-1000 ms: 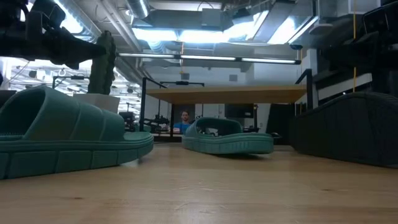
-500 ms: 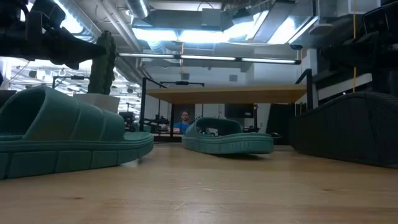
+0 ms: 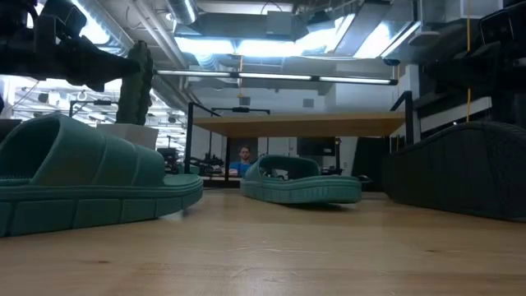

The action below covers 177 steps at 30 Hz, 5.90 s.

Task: Pick and place slides into the shelf

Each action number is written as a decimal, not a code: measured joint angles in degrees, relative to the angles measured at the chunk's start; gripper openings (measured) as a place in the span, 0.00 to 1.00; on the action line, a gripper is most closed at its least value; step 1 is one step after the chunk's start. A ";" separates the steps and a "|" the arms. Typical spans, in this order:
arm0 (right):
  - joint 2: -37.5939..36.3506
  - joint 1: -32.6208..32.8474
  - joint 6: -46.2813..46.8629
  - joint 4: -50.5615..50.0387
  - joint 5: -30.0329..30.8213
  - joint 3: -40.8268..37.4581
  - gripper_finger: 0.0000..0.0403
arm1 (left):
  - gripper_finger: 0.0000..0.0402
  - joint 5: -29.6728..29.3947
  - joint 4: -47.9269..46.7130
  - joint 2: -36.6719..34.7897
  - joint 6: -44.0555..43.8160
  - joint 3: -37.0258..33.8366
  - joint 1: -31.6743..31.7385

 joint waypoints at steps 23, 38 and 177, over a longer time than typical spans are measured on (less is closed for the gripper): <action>-0.01 0.00 0.01 0.00 0.02 0.01 0.08 | 0.00 -0.01 0.00 -0.01 0.00 -0.01 -0.01; 0.01 0.00 0.01 -0.02 0.01 0.01 0.08 | 0.00 0.01 -0.01 0.00 0.00 0.01 -0.02; -0.01 0.04 3.15 3.99 -8.00 0.01 0.08 | 0.00 7.29 -0.21 0.00 0.31 -0.01 0.00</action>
